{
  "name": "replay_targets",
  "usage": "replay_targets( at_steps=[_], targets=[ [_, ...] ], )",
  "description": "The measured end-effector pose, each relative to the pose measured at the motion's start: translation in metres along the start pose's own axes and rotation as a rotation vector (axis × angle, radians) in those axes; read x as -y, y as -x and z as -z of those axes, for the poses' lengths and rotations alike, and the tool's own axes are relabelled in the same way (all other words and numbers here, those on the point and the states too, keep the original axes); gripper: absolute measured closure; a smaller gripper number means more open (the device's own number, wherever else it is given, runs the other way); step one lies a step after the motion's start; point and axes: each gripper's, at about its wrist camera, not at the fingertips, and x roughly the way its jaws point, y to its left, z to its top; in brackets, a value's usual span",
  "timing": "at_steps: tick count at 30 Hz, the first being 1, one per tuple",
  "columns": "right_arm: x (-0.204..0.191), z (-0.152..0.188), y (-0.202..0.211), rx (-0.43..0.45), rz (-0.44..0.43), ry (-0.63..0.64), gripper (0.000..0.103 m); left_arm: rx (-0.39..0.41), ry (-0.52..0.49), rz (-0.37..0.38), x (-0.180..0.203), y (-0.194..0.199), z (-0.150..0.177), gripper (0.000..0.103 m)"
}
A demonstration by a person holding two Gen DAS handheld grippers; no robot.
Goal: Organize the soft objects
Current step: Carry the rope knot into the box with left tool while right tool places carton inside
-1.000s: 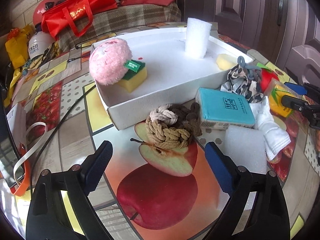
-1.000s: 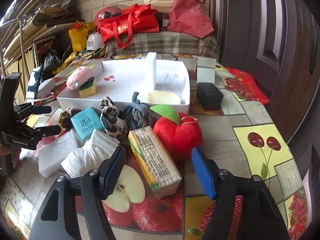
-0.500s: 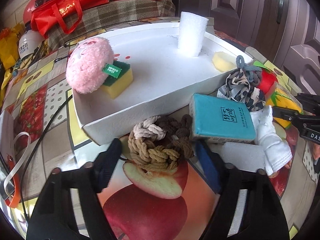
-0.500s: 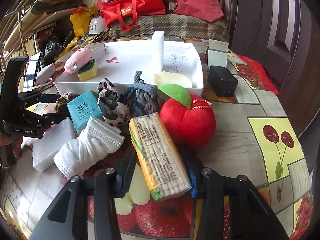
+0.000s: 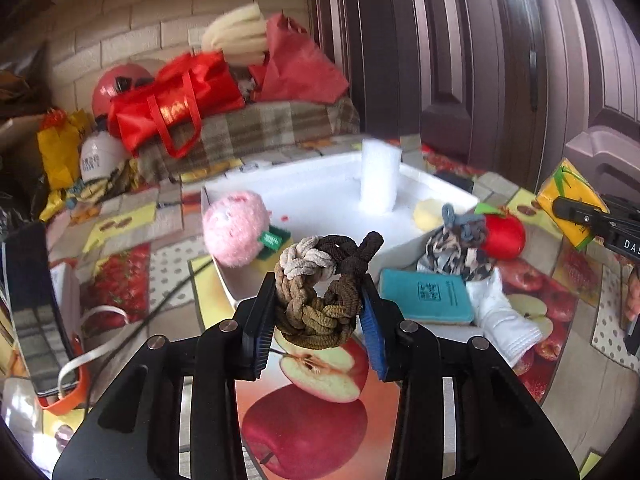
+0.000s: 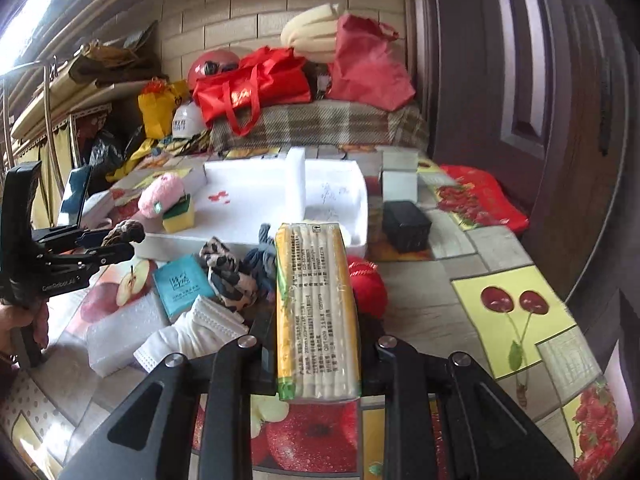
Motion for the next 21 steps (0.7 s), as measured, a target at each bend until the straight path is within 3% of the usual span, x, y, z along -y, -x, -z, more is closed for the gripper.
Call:
replay_targets(
  at_steps=[3,5,9,21],
  targets=[
    [-0.001,0.001,0.023,0.141,0.079,-0.021,0.079,0.144,0.079,-0.066,-0.011,0.021,-0.001,0.065],
    [-0.001,-0.002,0.024,0.178,0.102,-0.047,0.079,0.131,0.124,-0.115,-0.017,0.015,-0.004,0.065],
    [-0.005,-0.008,0.009,0.155,0.102,-0.055,0.079,0.141,0.159,-0.160,-0.021,0.008,-0.007,0.065],
    [-0.030,-0.015,-0.040,0.045,0.031,-0.059,0.079,0.130,0.139,-0.156,-0.009,-0.015,-0.017,0.065]
  ],
)
